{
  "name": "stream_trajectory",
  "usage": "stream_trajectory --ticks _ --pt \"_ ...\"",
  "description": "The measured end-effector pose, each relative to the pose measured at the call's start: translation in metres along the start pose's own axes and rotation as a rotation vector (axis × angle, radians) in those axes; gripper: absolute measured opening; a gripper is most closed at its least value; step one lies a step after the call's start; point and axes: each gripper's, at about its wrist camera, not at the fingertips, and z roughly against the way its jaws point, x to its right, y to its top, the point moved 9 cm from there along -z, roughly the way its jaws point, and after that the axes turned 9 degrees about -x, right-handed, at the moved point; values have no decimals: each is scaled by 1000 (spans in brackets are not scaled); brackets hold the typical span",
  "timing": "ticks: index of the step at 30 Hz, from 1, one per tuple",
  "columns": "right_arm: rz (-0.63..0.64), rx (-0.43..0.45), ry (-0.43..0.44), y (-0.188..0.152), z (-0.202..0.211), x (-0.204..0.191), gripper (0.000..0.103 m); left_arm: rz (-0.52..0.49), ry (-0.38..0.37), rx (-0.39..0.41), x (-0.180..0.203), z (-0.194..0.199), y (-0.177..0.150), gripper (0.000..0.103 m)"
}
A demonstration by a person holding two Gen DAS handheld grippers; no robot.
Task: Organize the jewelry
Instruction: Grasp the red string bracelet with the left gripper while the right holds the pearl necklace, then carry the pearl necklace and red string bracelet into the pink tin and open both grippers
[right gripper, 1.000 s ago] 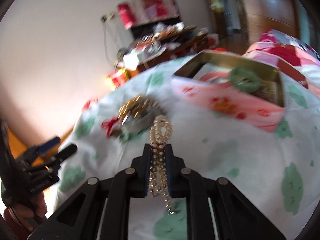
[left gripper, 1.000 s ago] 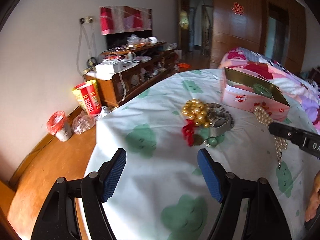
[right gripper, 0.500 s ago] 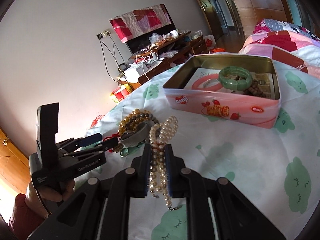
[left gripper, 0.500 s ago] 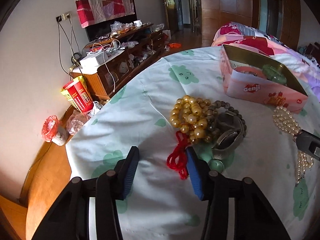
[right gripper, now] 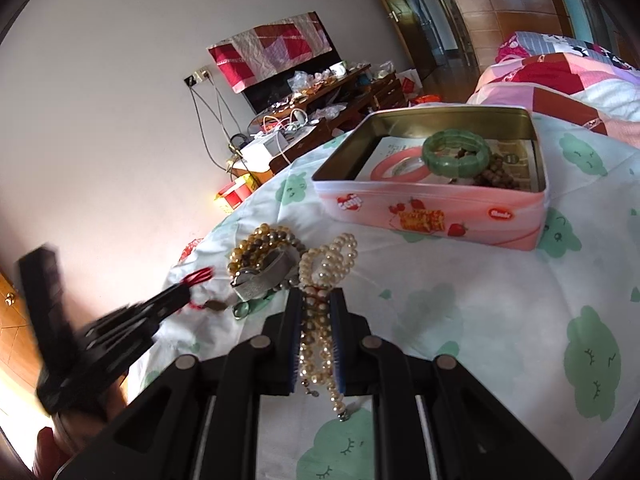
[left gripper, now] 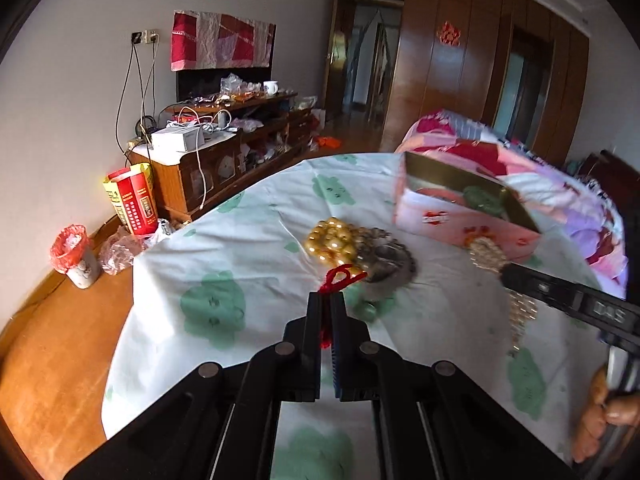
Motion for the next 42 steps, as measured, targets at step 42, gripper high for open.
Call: stream_trajectory --ticks 42 --pt "-94 276 -87 89 73 57 16 -57 -338 144 101 9 89 3"
